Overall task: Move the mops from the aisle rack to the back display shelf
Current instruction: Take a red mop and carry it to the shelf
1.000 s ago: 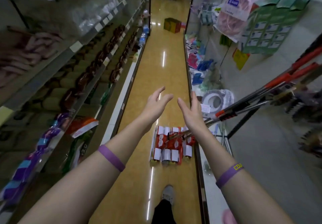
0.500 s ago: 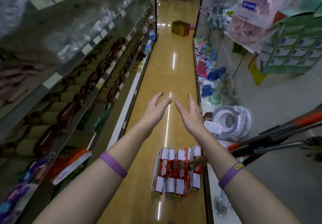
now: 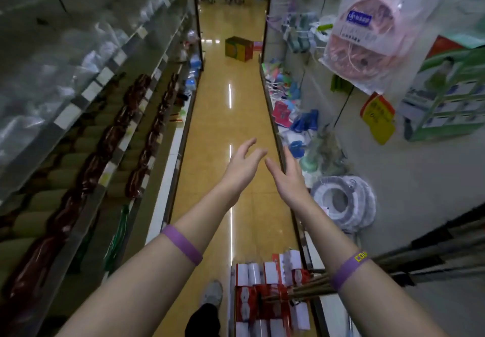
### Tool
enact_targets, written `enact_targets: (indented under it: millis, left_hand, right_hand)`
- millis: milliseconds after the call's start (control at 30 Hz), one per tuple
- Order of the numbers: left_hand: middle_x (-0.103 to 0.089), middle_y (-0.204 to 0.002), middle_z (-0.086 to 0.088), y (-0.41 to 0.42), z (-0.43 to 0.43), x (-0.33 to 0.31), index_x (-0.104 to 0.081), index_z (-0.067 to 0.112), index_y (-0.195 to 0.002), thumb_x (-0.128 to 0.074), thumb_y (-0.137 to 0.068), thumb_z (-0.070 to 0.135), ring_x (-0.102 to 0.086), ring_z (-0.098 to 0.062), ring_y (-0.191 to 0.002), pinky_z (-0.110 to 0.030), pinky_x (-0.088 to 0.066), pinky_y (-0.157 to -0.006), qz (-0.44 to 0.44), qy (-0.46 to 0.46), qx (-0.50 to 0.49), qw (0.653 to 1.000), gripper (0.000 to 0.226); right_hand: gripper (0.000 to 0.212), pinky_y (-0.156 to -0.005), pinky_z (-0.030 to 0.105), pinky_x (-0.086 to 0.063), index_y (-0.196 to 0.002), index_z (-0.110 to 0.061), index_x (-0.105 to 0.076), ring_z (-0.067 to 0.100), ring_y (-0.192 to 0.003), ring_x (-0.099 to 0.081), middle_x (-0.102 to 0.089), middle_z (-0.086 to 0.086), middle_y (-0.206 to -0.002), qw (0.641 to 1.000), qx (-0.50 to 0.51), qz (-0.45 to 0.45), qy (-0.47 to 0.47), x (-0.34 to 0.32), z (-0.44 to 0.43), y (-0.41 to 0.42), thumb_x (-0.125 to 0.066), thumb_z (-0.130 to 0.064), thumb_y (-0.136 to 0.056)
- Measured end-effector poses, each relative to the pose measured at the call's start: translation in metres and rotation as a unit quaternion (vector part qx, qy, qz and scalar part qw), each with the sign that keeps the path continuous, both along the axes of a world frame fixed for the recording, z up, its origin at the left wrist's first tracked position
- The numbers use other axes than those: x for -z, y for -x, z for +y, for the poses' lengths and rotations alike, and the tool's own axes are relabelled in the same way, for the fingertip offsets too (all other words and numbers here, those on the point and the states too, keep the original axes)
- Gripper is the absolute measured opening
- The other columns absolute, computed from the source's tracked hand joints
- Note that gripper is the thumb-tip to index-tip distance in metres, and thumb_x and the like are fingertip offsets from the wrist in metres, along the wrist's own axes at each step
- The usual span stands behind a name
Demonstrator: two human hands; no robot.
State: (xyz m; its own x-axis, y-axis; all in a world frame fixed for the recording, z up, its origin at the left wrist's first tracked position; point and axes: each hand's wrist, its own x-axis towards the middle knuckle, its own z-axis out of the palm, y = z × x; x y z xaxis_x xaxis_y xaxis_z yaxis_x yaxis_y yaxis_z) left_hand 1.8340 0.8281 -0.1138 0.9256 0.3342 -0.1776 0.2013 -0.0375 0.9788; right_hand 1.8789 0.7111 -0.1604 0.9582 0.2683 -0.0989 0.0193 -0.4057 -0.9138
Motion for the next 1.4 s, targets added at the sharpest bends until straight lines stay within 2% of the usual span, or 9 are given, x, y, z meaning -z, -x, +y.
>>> enact_targets:
  millis: [300, 400, 567, 700, 767, 900, 1067, 1233, 1400]
  left_hand:
    - [-0.038, -0.153, 0.005, -0.126, 0.101, 0.004, -0.042, 0.026, -0.147, -0.049, -0.099, 0.035, -0.033, -0.012, -0.14, -0.022, -0.027, -0.097, 0.059, 0.018, 0.056, 0.997, 0.05]
    - [-0.042, -0.147, 0.008, -0.158, 0.096, 0.01, -0.041, 0.023, -0.148, -0.047, -0.1, 0.034, -0.039, -0.006, -0.129, -0.021, -0.028, -0.094, 0.076, 0.024, 0.104, 0.991, 0.049]
    - [-0.047, -0.137, 0.007, -0.182, 0.028, 0.024, -0.041, 0.017, -0.146, -0.046, -0.101, 0.034, -0.047, 0.001, -0.1, -0.009, -0.038, -0.075, 0.115, 0.03, 0.248, 0.962, 0.048]
    - [-0.054, -0.135, -0.001, -0.179, -0.038, 0.029, -0.054, 0.022, -0.131, -0.049, -0.095, 0.041, -0.053, -0.014, -0.117, -0.028, -0.042, -0.091, 0.126, 0.002, 0.361, 0.924, 0.041]
    - [-0.054, -0.131, -0.001, -0.173, -0.071, 0.027, -0.054, 0.019, -0.13, -0.047, -0.098, 0.037, -0.054, -0.012, -0.113, -0.027, -0.041, -0.085, 0.129, -0.007, 0.411, 0.902, 0.037]
    - [-0.052, -0.139, -0.001, -0.153, -0.126, 0.027, -0.054, 0.013, -0.136, -0.045, -0.101, 0.031, -0.048, -0.013, -0.125, -0.025, -0.033, -0.092, 0.126, -0.036, 0.484, 0.866, 0.041]
    - [-0.059, -0.127, 0.003, -0.124, -0.186, 0.058, -0.057, 0.027, -0.12, -0.043, -0.1, 0.041, -0.052, -0.011, -0.118, -0.032, -0.038, -0.1, 0.151, -0.071, 0.53, 0.831, 0.028]
    - [-0.061, -0.09, 0.013, -0.112, -0.233, 0.105, -0.057, 0.034, -0.085, -0.042, -0.102, 0.038, -0.051, 0.004, -0.081, -0.022, -0.037, -0.067, 0.214, -0.055, 0.546, 0.808, 0.023]
    - [-0.06, -0.112, 0.005, -0.123, -0.273, 0.184, -0.06, 0.035, -0.095, -0.037, -0.1, 0.051, -0.052, -0.009, -0.1, -0.032, -0.034, -0.086, 0.264, -0.054, 0.535, 0.801, 0.029]
  right_hand:
    - [0.078, -0.124, 0.049, -0.017, -0.157, -0.035, -0.018, 0.019, -0.153, -0.015, -0.019, -0.003, -0.165, 0.996, 0.084, 0.024, 0.009, 0.018, 0.09, -0.108, -0.052, -0.061, -0.092]
    - [0.09, -0.122, 0.048, -0.023, -0.157, -0.037, -0.018, 0.019, -0.15, -0.023, -0.026, -0.004, -0.162, 0.99, 0.125, 0.059, 0.012, 0.027, 0.085, -0.123, -0.049, -0.076, -0.082]
    - [0.087, -0.12, 0.043, -0.027, -0.158, -0.03, -0.015, 0.02, -0.151, -0.023, -0.024, -0.001, -0.163, 0.964, 0.249, 0.093, -0.005, 0.031, 0.03, -0.114, -0.052, -0.066, -0.088]
    - [0.078, -0.112, 0.028, -0.036, -0.159, -0.023, -0.016, 0.017, -0.15, -0.024, -0.023, 0.0, -0.164, 0.931, 0.356, 0.076, -0.025, 0.027, -0.039, -0.089, -0.055, -0.05, -0.096]
    - [0.077, -0.121, 0.035, -0.023, -0.159, -0.02, -0.017, 0.017, -0.15, -0.023, -0.022, 0.001, -0.164, 0.914, 0.398, 0.078, -0.032, 0.026, -0.071, -0.072, -0.054, -0.048, -0.098]
    - [0.075, -0.109, 0.021, -0.025, -0.156, -0.01, -0.023, 0.016, -0.144, -0.032, -0.034, 0.003, -0.158, 0.88, 0.467, 0.067, -0.044, 0.026, -0.12, -0.036, -0.057, -0.042, -0.098]
    - [0.06, -0.11, 0.025, -0.027, -0.154, -0.022, -0.029, 0.011, -0.139, -0.037, -0.041, -0.012, -0.138, 0.852, 0.505, 0.102, -0.09, 0.052, -0.167, 0.014, -0.052, -0.04, -0.101]
    - [0.074, -0.113, 0.028, -0.026, -0.158, -0.019, -0.02, 0.017, -0.145, -0.034, -0.033, -0.001, -0.159, 0.81, 0.548, 0.165, -0.13, 0.102, -0.203, 0.035, -0.05, -0.052, -0.099]
    - [0.062, -0.103, 0.023, -0.024, -0.157, -0.014, -0.024, 0.018, -0.146, -0.031, -0.031, 0.002, -0.161, 0.788, 0.562, 0.213, -0.133, 0.165, -0.233, 0.031, -0.038, -0.044, -0.105]
